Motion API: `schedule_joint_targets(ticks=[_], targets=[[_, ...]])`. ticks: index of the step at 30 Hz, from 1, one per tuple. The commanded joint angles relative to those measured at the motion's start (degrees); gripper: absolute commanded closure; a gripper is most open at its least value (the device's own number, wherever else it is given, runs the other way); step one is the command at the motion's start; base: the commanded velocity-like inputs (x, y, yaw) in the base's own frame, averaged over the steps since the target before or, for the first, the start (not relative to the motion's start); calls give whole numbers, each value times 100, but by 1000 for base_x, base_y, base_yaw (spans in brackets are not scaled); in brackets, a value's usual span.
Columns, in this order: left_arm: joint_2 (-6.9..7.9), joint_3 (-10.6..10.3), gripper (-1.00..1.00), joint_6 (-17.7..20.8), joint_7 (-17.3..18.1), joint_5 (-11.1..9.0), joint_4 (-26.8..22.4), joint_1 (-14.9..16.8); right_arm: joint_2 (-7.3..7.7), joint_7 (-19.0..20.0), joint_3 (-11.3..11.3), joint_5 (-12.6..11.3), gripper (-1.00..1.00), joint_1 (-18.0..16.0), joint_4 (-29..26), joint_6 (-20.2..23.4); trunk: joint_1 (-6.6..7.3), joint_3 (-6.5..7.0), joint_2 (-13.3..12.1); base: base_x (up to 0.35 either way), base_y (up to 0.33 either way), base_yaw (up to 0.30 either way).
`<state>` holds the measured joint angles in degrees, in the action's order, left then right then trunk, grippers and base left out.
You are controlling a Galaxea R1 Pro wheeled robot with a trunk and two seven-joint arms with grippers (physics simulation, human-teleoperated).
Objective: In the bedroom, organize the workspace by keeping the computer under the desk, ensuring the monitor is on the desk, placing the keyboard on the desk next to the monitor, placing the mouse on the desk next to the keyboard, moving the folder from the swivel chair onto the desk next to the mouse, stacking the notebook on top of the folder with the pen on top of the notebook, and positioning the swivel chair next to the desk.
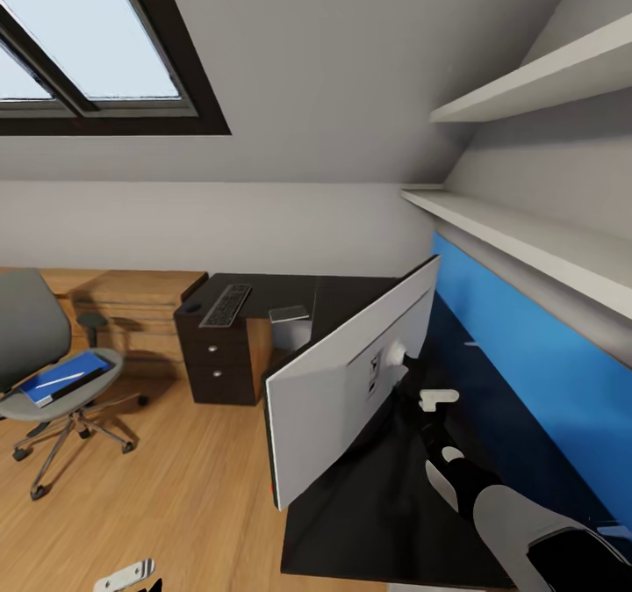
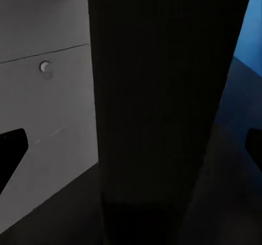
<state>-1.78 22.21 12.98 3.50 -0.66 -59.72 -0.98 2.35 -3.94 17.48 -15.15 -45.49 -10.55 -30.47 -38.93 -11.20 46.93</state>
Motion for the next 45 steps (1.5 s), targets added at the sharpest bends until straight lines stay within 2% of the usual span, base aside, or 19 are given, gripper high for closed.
schedule_joint_targets(ticks=[1, 15, 16, 34, 36, 38, 40, 41, 43, 45], targets=[[-7, 20, -100, 38, 37, -8, -9, 2, 3, -37, 49, -23, -100, -4, 0, -11, -4, -7, 5, 214, 0, 0], [-7, 20, -100, 46, 31, -5, 56, 2, 3, -37, 45, -23, -100, -4, 0, -11, -4, -7, 5, 28, 0, 0], [-7, 20, -100, 46, 30, -5, 59, 2, 3, -37, 45, -23, 100, -4, 0, -11, -4, -7, 5, 0, 0, 0], [-2, 27, -100, 39, 37, -19, 6, 2, 29, -37, 45, -15, 100, -4, -2, -46, -4, -7, 5, 0, 0, 0], [-3, 65, -100, 66, 40, -26, -169, 2, 29, -37, 45, -15, 100, -4, 0, -46, -4, -7, 5, 0, 0, 0], [-10, 121, -100, 115, 41, -33, -619, 2, 29, -37, 45, -14, 100, -4, 0, -46, -4, -7, 5, 0, 0, 0], [-23, 178, -100, 377, 39, -37, -1197, 2, 29, -37, 45, -14, 100, -4, 0, -47, -4, -7, 5, 0, 0, 0], [-27, 194, -100, 646, 36, -41, -1505, 2, 29, -37, 45, -14, 100, -4, 0, -47, -4, -7, 5, 0, 0, 0], [-27, 201, -100, 1566, 25, -58, -2345, 2, 29, -37, 45, -14, 100, -4, 0, -47, -4, -7, 5, 0, 0, 0], [-38, 198, -100, 2177, 9, -152, -2918, -2, 29, -37, 45, -14, 100, -4, 0, -47, -4, -7, 5, 0, 0, 0]])
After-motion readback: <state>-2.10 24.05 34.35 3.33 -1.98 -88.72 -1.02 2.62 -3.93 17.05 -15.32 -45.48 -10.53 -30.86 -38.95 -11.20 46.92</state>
